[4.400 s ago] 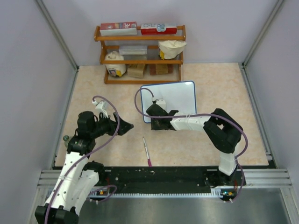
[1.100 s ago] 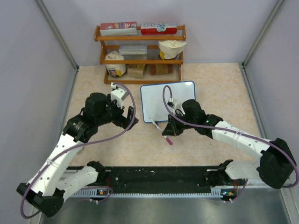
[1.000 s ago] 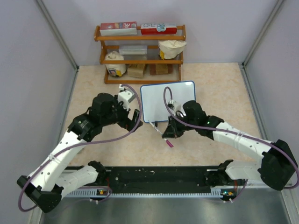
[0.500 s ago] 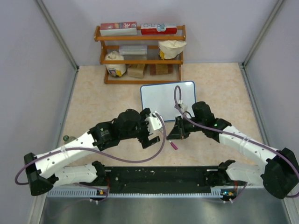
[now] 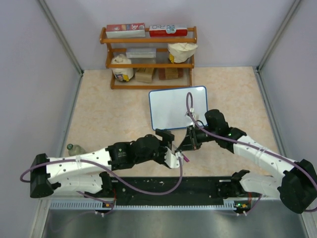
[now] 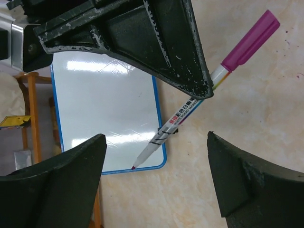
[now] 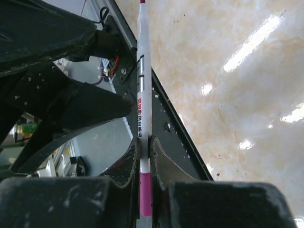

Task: Write a sentence on the whiteboard
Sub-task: Pass from the right arm to the left

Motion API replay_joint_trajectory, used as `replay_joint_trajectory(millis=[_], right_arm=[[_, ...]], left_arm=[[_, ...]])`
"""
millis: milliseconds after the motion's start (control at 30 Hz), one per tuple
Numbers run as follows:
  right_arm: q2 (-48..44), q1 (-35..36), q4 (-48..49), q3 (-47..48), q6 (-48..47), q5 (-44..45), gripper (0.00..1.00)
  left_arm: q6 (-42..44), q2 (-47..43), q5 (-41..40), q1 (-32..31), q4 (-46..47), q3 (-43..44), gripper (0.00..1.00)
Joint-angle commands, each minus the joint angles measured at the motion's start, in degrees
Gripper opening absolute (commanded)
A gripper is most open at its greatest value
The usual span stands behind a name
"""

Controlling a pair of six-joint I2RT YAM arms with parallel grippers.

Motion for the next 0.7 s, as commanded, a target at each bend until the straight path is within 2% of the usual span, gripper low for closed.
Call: replay_joint_trajectory(millis=[0, 333, 433, 533, 567, 600, 667], right_arm=[[-1.7, -0.5, 3.5, -0.8, 0.3, -2.3, 0.0], [-3.2, -0.5, 4.1, -1.0, 0.9, -2.5, 0.0], [-3.6, -0.6, 4.1, -1.0, 1.0, -2.5, 0.0], [-3.9, -0.6, 4.1, -0.9, 1.1, -2.1, 0.0], [-4.0, -0.6, 4.1, -0.9, 1.2, -2.0, 0.0], [-4.2, -0.5, 4.1, -0.8, 1.3, -1.9, 0.0], [-4.5, -0.6, 4.2, -0.7, 1.5, -1.4, 0.0]], left_arm=[[7.9, 4.2, -6.7, -1.9, 6.5, 0.6, 0.85], [10.1, 6.7, -4.4, -2.5, 6.6, 0.6, 0.61], [9.3, 7.9, -5.9, -2.6, 6.3, 1.4, 0.49], [9.0, 9.0, -6.6, -2.6, 4.8, 2.2, 0.36], [8.7, 9.5, -6.7, -2.6, 4.0, 2.5, 0.28], [8.6, 9.4, -6.7, -2.6, 3.8, 2.9, 0.13], [8.4, 9.3, -6.4, -2.7, 3.4, 3.0, 0.0]])
